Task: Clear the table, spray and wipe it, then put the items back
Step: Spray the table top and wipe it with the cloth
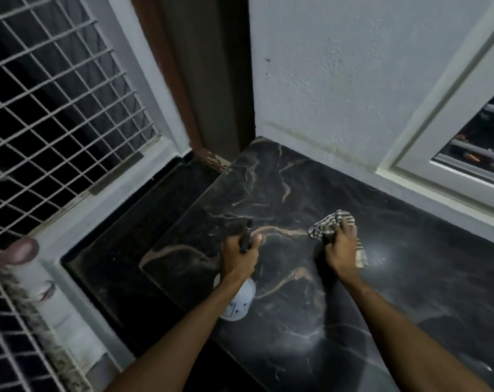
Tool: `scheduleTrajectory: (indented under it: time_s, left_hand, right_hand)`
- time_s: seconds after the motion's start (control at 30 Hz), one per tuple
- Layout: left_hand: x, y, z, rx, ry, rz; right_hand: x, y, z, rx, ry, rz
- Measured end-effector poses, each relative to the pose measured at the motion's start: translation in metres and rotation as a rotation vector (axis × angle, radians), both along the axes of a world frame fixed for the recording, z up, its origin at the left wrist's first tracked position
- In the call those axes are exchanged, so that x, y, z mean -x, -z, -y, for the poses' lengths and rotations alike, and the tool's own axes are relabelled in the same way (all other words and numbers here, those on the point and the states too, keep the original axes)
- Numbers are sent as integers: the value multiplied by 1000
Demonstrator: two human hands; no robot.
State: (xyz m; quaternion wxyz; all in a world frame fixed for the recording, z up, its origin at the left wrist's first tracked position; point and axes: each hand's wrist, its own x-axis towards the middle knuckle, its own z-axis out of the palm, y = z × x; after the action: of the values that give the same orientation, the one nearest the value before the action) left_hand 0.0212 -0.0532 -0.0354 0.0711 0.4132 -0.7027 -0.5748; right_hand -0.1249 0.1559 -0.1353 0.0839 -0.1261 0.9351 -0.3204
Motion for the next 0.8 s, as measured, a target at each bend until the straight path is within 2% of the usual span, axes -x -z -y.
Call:
scheduleTrajectory:
  time_s: [0.07,0.13,0.17,0.2,0.3,0.33,0.4,0.47,0.5,0.57,0.6,0.63,0.73,0.77,0.8]
  left_hand:
    - [-11,1,8,-25,-58,-8]
    - [-19,2,23,-50,-96,-2]
    - [-22,2,29,-50,-106,-10]
    - [-25,4,37,-43,-120,-21]
    - [-35,6,61,8,-162,-59]
    - [-39,7,69,32,-162,-62]
    - [-45,13,85,28,-153,-66]
    - [-46,19,104,-13,-152,-67]
    - [-46,21,114,-15,-155,-65]
    - [-50,22,131,23,-152,-84]
    - [-54,24,139,46,-149,-98]
    - [-57,24,146,71,-137,-109]
    - [-68,26,161,65,-119,-153]
    - [-69,25,165,54,-127,-158]
    - [-71,24,169,47,-136,-161]
  right_hand:
    - [-23,6,32,-16,-240,1]
    - [-37,15,53,-1,-548,-88]
    - [-27,15,61,12,-611,-130]
    - [-11,11,73,22,-590,-148]
    - [23,7,121,-28,-301,-58]
    - [12,11,142,-48,-379,-54]
    - [-24,25,173,-45,-698,-65]
    - [-24,27,191,-4,-804,-122]
    - [-7,24,205,20,-727,-142]
    - [25,12,233,7,-439,-128]
    - [25,11,247,-32,-392,-107]
    - [12,14,259,-57,-453,-108]
    - [-42,33,270,-14,-896,-180]
    - [-37,30,271,12,-969,-207]
    - [-24,24,278,19,-932,-217]
